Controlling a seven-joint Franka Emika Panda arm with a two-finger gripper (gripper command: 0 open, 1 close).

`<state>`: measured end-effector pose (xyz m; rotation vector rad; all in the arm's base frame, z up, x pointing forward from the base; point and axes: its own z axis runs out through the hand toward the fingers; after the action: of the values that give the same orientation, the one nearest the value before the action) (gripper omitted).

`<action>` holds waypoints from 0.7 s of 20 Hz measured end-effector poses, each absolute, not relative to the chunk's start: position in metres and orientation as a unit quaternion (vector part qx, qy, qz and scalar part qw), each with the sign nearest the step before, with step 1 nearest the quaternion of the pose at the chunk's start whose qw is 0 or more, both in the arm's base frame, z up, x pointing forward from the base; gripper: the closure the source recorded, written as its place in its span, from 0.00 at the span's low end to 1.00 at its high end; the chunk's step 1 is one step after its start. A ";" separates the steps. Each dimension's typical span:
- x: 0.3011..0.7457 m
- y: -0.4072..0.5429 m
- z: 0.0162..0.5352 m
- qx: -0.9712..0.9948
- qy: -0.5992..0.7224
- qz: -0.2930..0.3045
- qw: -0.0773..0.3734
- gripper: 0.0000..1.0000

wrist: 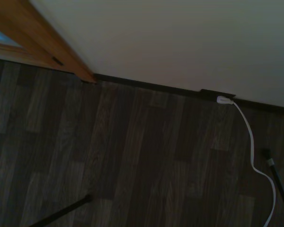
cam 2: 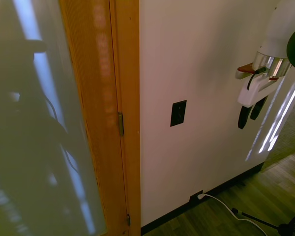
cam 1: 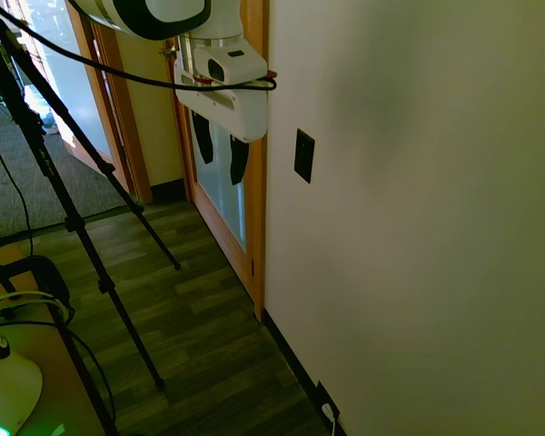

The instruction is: Turn on the light

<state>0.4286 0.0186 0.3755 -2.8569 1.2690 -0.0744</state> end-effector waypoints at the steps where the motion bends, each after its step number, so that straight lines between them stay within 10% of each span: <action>1: 0.429 0.019 0.375 -0.914 0.406 -0.023 0.007 0.00; 14: 0.484 0.058 0.366 -0.902 0.414 -0.114 0.041 0.00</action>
<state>0.4841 0.0579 0.3661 -2.7618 1.2687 -0.3498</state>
